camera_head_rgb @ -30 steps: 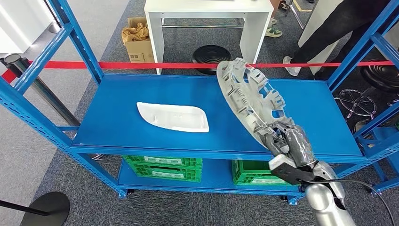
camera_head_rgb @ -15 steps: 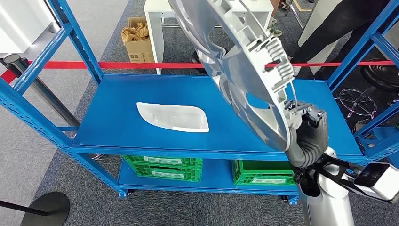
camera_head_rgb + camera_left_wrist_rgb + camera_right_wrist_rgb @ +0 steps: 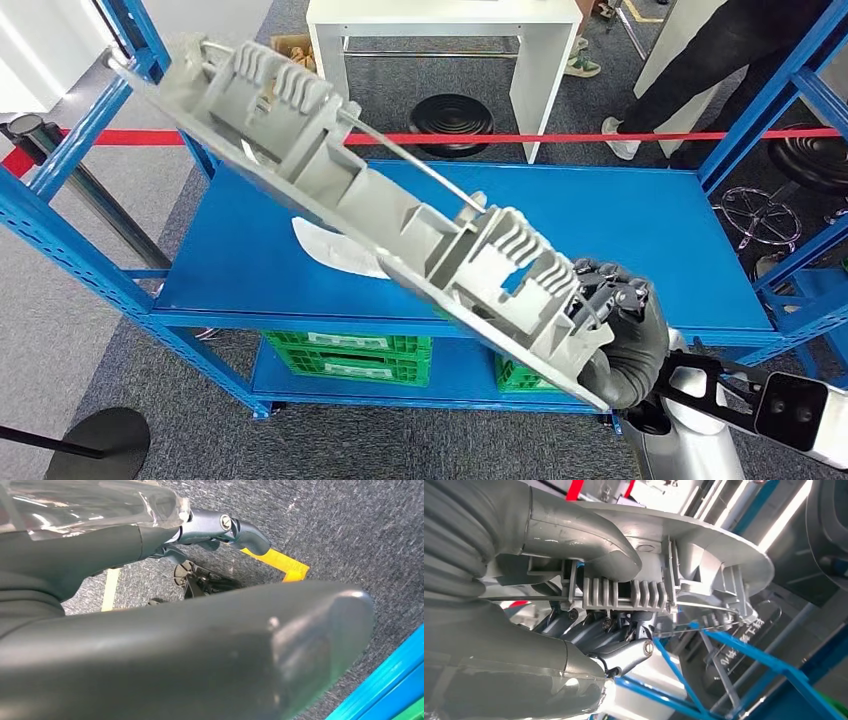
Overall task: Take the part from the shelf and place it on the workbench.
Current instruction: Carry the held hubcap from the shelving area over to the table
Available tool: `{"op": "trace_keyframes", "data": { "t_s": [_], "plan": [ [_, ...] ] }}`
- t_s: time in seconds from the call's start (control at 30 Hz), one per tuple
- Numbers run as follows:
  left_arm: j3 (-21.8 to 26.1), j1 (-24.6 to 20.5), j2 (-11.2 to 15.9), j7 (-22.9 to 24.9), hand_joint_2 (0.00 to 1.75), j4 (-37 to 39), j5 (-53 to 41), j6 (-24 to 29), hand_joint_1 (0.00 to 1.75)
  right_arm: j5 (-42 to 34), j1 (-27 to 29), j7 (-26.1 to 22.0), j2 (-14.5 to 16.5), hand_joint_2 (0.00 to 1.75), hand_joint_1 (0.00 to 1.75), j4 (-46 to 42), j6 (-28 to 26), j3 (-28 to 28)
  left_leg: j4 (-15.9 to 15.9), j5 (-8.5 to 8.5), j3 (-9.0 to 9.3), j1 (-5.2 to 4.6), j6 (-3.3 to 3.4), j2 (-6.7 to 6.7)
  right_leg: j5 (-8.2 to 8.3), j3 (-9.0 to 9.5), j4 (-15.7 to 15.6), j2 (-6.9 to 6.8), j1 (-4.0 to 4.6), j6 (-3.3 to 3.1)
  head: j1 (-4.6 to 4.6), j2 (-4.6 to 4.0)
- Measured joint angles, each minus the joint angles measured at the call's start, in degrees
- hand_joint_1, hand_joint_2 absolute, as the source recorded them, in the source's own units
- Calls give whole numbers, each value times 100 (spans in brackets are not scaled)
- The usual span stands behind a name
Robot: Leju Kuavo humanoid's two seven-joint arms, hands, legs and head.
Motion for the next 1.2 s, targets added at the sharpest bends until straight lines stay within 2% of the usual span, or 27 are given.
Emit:
{"op": "trace_keyframes", "data": {
  "t_s": [0.07,0.13,0.17,0.2,0.23,0.27,0.33,0.4,0.47,0.5,0.53,0.57,0.63,0.67,0.7,0.73,0.77,0.83,0.87,0.9,0.97,1.0,1.03,1.07,1.13,1.17,1.2],
  "plan": [
    [13,-1,4,27,0,0,8,25,0,-3,17,-16,-40,175,175,1,17,50,-55,33,15,24,39,20,-280,-191,433,-3,-3,10,9,0],
    [27,-1,9,38,0,0,10,43,0,-8,45,-26,-75,175,175,2,23,85,-58,44,-1,21,48,31,-641,-575,1219,-3,-5,26,13,0],
    [32,-1,10,55,0,0,10,55,0,-16,64,-34,-90,175,175,3,28,105,-56,49,-9,22,45,32,-719,-730,1527,-3,-10,34,13,0],
    [33,0,8,84,0,0,10,74,0,-30,81,-43,-102,175,175,5,38,127,-54,57,-16,26,37,33,-676,-793,1638,-3,-17,41,13,0],
    [33,0,5,123,0,0,10,103,0,-50,91,-50,-114,175,175,8,52,149,-50,65,-18,36,22,32,-518,-739,1504,-4,-29,48,14,0],
    [33,1,3,165,0,0,10,141,0,-78,96,-55,-126,175,175,11,73,169,-42,72,-19,48,1,30,-294,-581,1157,-6,-47,58,15,0],
    [33,1,14,244,0,3,10,221,0,-158,110,-53,-161,175,175,15,130,200,-14,92,-42,54,-75,16,38,-232,415,9,-72,61,19,0],
    [33,4,33,308,0,7,9,268,0,-257,143,-44,-214,175,175,17,195,210,11,138,-79,45,-173,-5,123,-141,155,41,-62,13,21,0],
    [32,14,47,377,0,11,-8,285,0,-330,176,-40,-268,175,175,18,259,197,5,188,-107,59,-257,-14,174,-213,169,52,-46,-79,22,0],
    [31,20,54,420,0,15,-22,290,0,-339,189,-47,-287,175,175,19,296,183,31,144,-133,70,-290,-7,207,-249,170,46,-45,-133,16,0],
    [31,25,61,460,0,20,-36,297,0,-337,204,-61,-303,175,175,19,333,167,146,11,-186,78,-318,3,248,-293,164,35,-47,-191,12,0],
    [30,27,69,502,0,24,-45,305,0,-322,224,-81,-314,175,175,20,370,153,376,-205,-273,83,-339,14,291,-347,159,22,-50,-240,7,0],
    [29,27,85,571,0,26,-47,327,0,-290,271,-136,-330,175,175,25,443,136,1094,-703,-505,83,-368,24,377,-453,164,3,-29,-290,-2,0],
    [28,28,95,609,0,28,-46,340,0,-278,290,-161,-337,175,175,34,483,133,1408,-845,-580,82,-372,24,422,-510,167,-3,-17,-297,-4,0],
    [28,30,104,641,0,31,-45,352,0,-270,301,-183,-345,175,175,45,520,131,1559,-880,-572,81,-367,24,466,-562,169,-6,-6,-298,-4,0],
    [28,31,114,672,0,34,-45,360,0,-265,305,-196,-353,175,175,59,548,130,1485,-813,-450,78,-352,25,507,-614,171,-6,4,-295,-4,0],
    [28,31,125,704,0,36,-45,363,0,-261,301,-203,-360,175,175,71,566,126,1171,-679,-204,71,-325,24,545,-657,171,-6,13,-289,-5,0],
    [27,27,154,786,0,38,-51,363,0,-262,267,-208,-371,175,175,88,581,111,309,-485,381,40,-249,21,611,-713,170,-6,30,-260,-3,0],
    [25,24,168,837,0,40,-60,363,0,-266,239,-208,-377,175,175,97,585,100,12,-440,566,20,-218,18,643,-728,166,-8,33,-232,-1,0],
    [22,22,185,898,0,43,-69,366,0,-271,209,-208,-381,175,175,109,585,88,-132,-436,644,-1,-197,15,675,-739,161,-10,31,-197,-7,0],
    [19,25,215,1032,0,50,-70,372,0,-249,175,-214,-394,175,175,132,572,57,-175,-374,600,-21,-151,14,746,-750,136,-13,22,-117,-16,0],
    [18,27,232,1105,0,53,-63,375,0,-218,175,-233,-409,175,175,142,565,38,-204,-324,576,-14,-116,25,732,-775,151,-13,18,-83,-22,0],
    [18,30,247,1161,0,56,-53,376,0,-180,180,-258,-426,175,175,150,561,22,-231,-262,536,-1,-69,40,635,-823,228,-12,19,-58,-8,0],
    [17,33,262,1208,0,58,-46,376,0,-145,186,-286,-448,175,175,161,560,9,-258,-192,481,13,-29,55,438,-903,418,-10,21,-36,8,0],
    [15,41,287,1256,0,59,-43,377,0,-106,207,-323,-482,175,175,186,560,1,-258,-75,351,13,16,76,-94,-1118,1094,-11,18,-2,37,0],
    [14,46,298,1277,0,61,-40,379,0,-81,219,-341,-494,175,175,202,559,-1,-252,-20,275,9,20,84,-272,-1194,1443,-11,18,14,41,0],
    [10,49,308,1306,0,62,-36,386,0,-48,229,-360,-504,175,175,217,555,-2,-244,33,200,6,18,90,-319,-1201,1660,-11,18,22,41,0]
  ]
}}
